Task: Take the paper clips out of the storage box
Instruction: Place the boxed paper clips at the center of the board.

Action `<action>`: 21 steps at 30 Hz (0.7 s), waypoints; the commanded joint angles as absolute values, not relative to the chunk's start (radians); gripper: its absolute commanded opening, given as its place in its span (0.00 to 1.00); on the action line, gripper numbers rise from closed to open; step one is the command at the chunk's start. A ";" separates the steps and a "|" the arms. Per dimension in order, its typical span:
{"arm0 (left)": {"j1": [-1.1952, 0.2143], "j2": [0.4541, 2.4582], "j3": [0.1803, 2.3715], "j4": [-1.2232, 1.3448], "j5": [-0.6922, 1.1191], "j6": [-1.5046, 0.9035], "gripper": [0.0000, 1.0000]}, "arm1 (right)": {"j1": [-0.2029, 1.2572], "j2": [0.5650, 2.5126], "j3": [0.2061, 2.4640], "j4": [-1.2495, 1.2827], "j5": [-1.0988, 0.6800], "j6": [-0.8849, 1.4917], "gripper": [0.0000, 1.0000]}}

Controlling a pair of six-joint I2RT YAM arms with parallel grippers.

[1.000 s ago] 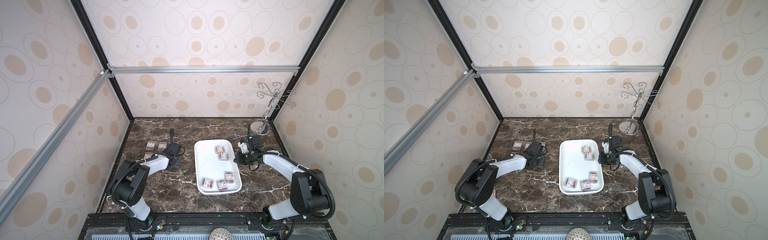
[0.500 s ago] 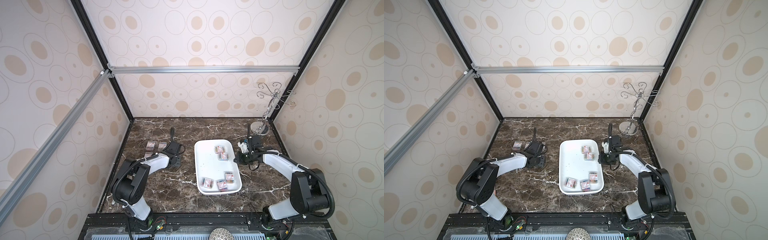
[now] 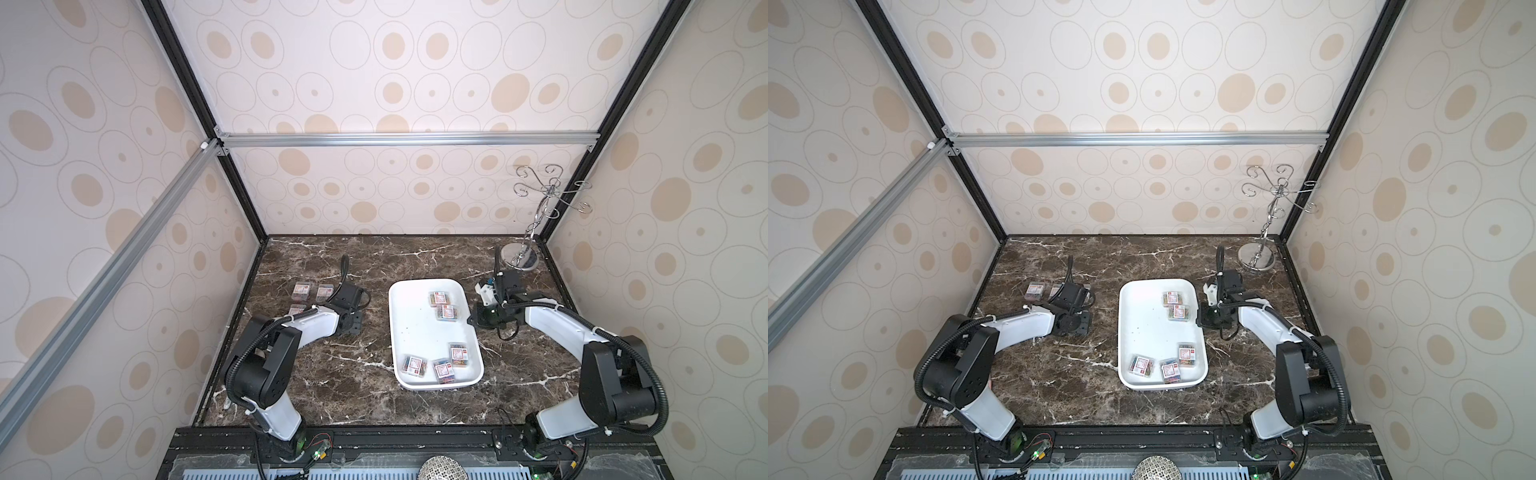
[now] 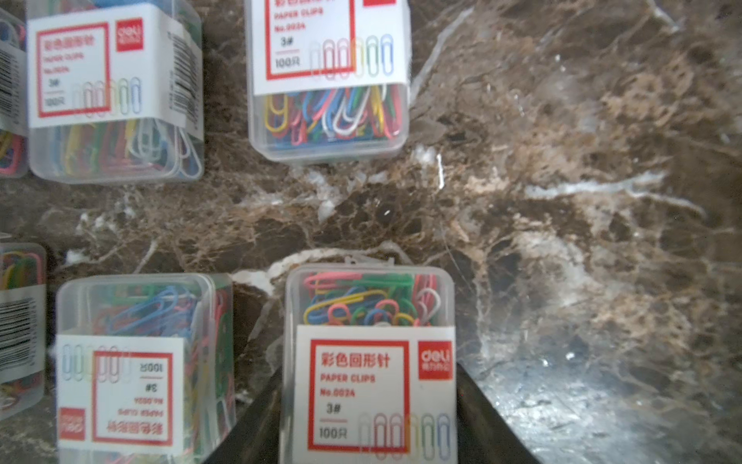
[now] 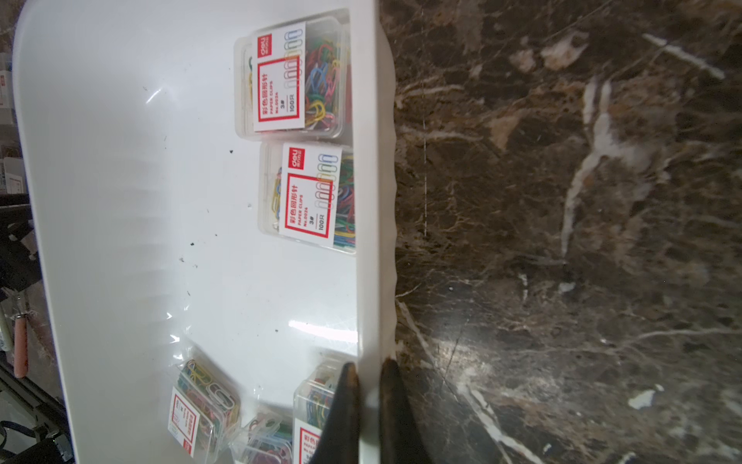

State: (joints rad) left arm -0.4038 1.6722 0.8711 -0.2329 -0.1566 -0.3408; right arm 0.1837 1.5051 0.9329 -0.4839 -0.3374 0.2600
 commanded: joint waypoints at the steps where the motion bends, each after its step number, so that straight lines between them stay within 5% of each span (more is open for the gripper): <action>1: -0.394 1.689 0.894 -0.264 -0.152 -0.352 0.58 | 0.186 1.530 0.943 -0.479 -0.332 0.242 0.08; 21: -0.396 1.689 0.897 -0.284 -0.153 -0.347 0.62 | 0.186 1.531 0.939 -0.475 -0.333 0.242 0.08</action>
State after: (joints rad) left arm -0.4034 1.6772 0.8730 -0.2420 -0.1551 -0.3439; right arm 0.1837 1.5055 0.9329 -0.4839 -0.3374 0.2600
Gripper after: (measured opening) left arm 0.619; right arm 0.084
